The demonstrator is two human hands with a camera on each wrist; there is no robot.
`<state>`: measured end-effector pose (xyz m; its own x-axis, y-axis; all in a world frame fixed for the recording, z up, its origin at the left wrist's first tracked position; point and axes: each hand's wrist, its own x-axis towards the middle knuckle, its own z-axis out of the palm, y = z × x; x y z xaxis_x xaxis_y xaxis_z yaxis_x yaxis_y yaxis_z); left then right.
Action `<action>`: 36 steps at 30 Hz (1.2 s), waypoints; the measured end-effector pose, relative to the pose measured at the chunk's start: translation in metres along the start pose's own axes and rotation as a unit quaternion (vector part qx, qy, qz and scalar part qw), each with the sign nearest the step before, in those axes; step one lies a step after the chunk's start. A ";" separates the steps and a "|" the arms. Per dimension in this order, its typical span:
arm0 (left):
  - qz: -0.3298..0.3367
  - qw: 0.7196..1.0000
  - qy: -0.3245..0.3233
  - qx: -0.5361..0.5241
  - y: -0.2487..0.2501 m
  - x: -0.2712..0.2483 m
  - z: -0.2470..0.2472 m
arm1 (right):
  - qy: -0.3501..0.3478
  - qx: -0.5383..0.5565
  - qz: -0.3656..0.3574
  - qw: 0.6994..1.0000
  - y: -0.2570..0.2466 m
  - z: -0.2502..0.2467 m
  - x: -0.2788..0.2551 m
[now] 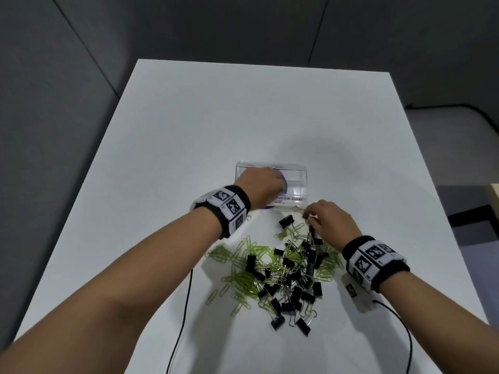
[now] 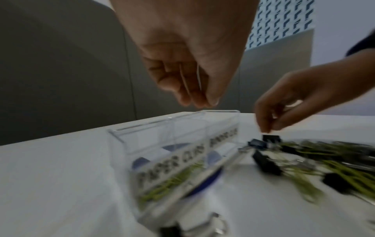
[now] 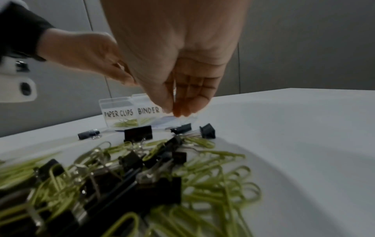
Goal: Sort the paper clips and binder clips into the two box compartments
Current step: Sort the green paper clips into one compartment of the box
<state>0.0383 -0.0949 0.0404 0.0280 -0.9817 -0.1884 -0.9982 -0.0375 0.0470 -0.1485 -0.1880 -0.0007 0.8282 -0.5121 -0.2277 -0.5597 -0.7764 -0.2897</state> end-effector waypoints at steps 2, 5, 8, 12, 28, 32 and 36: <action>0.068 0.997 -0.027 -0.001 0.021 0.000 0.017 | -0.004 -0.027 0.030 0.999 0.005 0.003 -0.002; 0.090 0.992 -0.088 0.007 0.038 -0.004 0.041 | -0.049 -0.047 0.061 0.996 0.002 0.007 -0.005; 0.059 0.993 -0.101 -0.004 0.043 -0.014 0.051 | -0.054 -0.041 0.059 0.996 -0.006 0.013 -0.008; 0.012 0.996 -0.090 -0.024 0.042 -0.031 0.060 | -0.051 -0.039 0.027 0.998 -0.019 0.022 -0.009; -0.188 0.980 -0.005 -0.070 -0.017 -0.081 0.072 | -0.069 0.038 -0.039 0.996 -0.065 0.015 0.017; -0.220 0.973 -0.003 -0.072 -0.013 -0.075 0.074 | -0.068 0.046 -0.053 0.995 -0.079 0.022 0.026; -0.212 0.974 0.026 -0.069 -0.007 -0.071 0.071 | -0.028 0.046 -0.067 0.996 -0.073 0.017 0.026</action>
<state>0.0399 -0.0113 -0.0161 0.4429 -0.8803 -0.1699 -0.8796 -0.4633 0.1081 -0.0866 -0.1385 -0.0018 0.8941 -0.3835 -0.2312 -0.4469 -0.7978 -0.4048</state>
